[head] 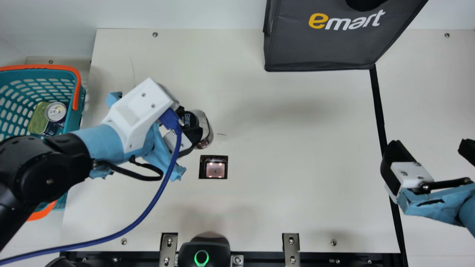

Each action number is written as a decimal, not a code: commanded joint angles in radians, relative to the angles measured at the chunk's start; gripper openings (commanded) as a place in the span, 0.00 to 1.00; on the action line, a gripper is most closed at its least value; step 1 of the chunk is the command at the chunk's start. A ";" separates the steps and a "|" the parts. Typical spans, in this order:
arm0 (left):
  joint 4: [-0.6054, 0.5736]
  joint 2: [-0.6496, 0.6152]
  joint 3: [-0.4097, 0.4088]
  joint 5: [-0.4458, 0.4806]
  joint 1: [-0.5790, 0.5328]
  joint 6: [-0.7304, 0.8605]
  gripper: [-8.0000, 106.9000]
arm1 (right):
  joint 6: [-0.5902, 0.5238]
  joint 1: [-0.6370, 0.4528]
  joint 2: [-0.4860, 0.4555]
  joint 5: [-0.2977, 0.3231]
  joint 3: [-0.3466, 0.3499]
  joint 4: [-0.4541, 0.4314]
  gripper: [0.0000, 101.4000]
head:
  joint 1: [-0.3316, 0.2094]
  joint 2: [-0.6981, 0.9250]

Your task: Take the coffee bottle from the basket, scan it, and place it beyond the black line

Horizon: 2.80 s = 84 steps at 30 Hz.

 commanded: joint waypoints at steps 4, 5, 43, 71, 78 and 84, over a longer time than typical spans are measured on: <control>-0.001 0.029 -0.014 -0.023 -0.031 -0.009 0.16 | 0.000 0.000 0.000 0.001 0.000 0.000 0.90 | -0.017 0.002; 0.002 0.036 -0.018 -0.027 -0.040 -0.014 0.16 | 0.000 0.000 0.000 0.001 0.000 0.000 0.90 | -0.017 0.002; 0.076 0.327 -0.174 -0.173 -0.208 -0.102 0.16 | 0.000 0.000 0.000 0.001 0.000 0.000 0.90 | -0.017 0.002; 0.065 0.382 -0.144 -0.231 -0.227 -0.124 0.57 | 0.000 0.000 0.000 0.001 0.000 0.000 0.90 | -0.017 0.002; 0.074 0.387 -0.156 -0.233 -0.222 -0.131 0.77 | 0.000 0.000 0.000 0.001 0.000 0.000 0.90 | -0.017 0.002; 0.084 0.385 -0.169 -0.230 -0.211 -0.142 0.85 | 0.000 0.000 0.000 0.001 0.000 0.000 0.90 | -0.017 0.002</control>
